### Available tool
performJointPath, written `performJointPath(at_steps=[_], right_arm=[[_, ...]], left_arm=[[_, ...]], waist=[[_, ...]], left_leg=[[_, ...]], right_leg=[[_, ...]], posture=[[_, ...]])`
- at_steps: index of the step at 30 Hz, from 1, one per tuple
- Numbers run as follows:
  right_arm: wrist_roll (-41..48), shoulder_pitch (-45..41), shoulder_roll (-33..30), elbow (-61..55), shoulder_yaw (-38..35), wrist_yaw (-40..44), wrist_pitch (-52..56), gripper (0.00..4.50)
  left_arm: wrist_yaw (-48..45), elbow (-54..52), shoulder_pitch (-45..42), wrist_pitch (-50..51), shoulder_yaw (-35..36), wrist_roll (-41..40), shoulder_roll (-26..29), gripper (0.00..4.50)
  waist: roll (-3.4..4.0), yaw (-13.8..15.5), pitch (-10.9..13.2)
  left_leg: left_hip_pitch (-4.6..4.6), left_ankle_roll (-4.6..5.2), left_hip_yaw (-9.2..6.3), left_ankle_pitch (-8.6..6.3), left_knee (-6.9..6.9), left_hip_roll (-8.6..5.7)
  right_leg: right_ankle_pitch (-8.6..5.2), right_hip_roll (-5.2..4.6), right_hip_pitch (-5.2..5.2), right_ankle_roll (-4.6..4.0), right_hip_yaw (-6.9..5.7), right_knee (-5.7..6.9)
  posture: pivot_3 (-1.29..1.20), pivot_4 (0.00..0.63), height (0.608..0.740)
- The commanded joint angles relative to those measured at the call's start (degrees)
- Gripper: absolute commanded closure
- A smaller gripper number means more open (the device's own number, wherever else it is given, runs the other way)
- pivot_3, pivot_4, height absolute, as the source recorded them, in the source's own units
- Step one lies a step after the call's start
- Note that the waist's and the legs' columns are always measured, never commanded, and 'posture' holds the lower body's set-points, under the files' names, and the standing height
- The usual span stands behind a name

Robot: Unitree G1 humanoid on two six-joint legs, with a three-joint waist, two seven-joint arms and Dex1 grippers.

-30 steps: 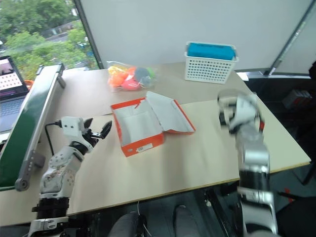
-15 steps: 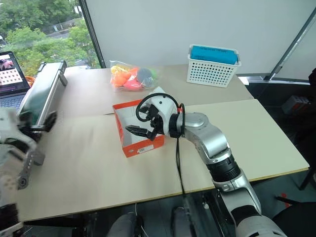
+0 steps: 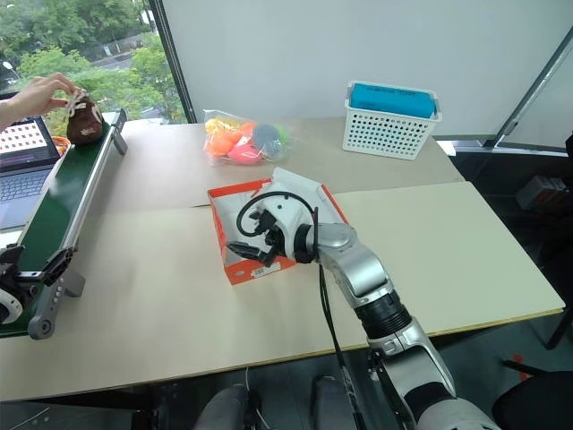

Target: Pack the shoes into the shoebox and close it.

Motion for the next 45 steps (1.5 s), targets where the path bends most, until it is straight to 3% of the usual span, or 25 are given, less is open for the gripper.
performJointPath(at_steps=[1, 17, 22, 28, 31, 36, 39, 45], right_arm=[[-0.4, 0.1, -0.5, -1.7, -2.7, -1.7, -0.1, 0.0], [-2.6, 1.3, -1.6, -1.4, -5.4, -5.5, -1.4, 0.0], [-3.0, 1.2, -1.1, -0.6, -6.0, -6.5, -0.9, 0.0], [-5.4, 1.7, -2.3, -0.6, -3.5, -4.7, -3.6, 0.0], [-4.2, 1.8, -1.0, -0.2, -5.0, -5.8, -2.4, 0.0], [-5.5, 2.2, -1.8, -0.8, -3.7, -4.6, -4.4, 0.0], [-4.8, 2.5, -1.3, -1.0, -4.4, -5.2, -3.1, 0.0], [-5.3, 3.1, -2.7, -0.1, -5.7, -6.4, -0.6, 0.0]], left_arm=[[-0.2, -0.9, -1.6, -1.0, -0.5, 0.3, 0.9, 0.07], [0.2, -1.3, -3.6, -0.9, -3.5, 0.1, -0.5, 0.07], [0.5, -1.3, -3.8, -1.2, -3.9, 0.4, -0.8, 0.07], [0.7, -1.8, -3.1, -1.7, -4.4, 0.9, -1.2, 0.07], [0.4, -1.8, -2.4, -1.9, -4.0, 1.0, -1.2, 0.07], [-0.3, -0.8, -0.8, -2.6, -3.6, 2.0, -0.5, 0.07], [-0.5, 1.2, -0.3, -3.4, -3.2, 2.9, -0.5, 0.07], [2.9, 12.9, -0.9, -7.5, -2.0, 6.2, -2.1, 0.07]], waist=[[0.0, 0.0, 0.0], [0.02, -0.3, 0.0], [0.73, -1.7, 0.5], [0.95, 0.0, 0.6], [1.15, -1.5, 0.8], [1.08, -0.5, 0.8], [1.21, -0.9, 0.9], [1.24, -0.2, 0.9]], left_leg=[[0.0, 0.0, -0.01, 0.0, 0.0, 0.0], [0.0, 0.02, -0.16, 0.01, -0.02, -0.08], [-0.43, 0.12, -3.64, 0.57, -0.02, -1.68], [-0.39, -0.02, -3.4, 0.67, 0.04, -1.63], [-0.3, 0.0, -6.05, 1.1, -0.34, -3.35], [-0.17, -0.37, -6.3, 1.33, -0.73, -3.63], [0.09, -0.34, -7.79, 1.56, -0.9, -4.61], [0.12, -0.4, -7.32, 1.58, -1.02, -4.35]], right_leg=[[0.0, -0.01, 0.0, 0.0, -0.01, 0.0], [-0.01, -0.03, 0.1, 0.0, -0.09, 0.0], [-0.44, -1.36, 1.38, 0.47, -2.89, -0.01], [-0.53, -1.3, 1.13, 0.42, -2.67, 0.02], [-1.52, -2.35, 2.03, 1.14, -4.31, 0.34], [-1.7, -2.29, 1.69, 0.67, -3.61, 0.93], [-2.35, -2.77, 1.98, 1.24, -4.29, 1.14], [-2.26, -2.46, 1.74, 1.09, -3.54, 1.14]], posture=[[0.0, 0.15, 0.74], [0.0, 0.15, 0.74], [0.0, 0.15, 0.74], [0.0, 0.15, 0.74], [0.0, 0.15, 0.74], [0.0, 0.15, 0.74], [0.0, 0.15, 0.74], [0.0, 0.15, 0.74]])
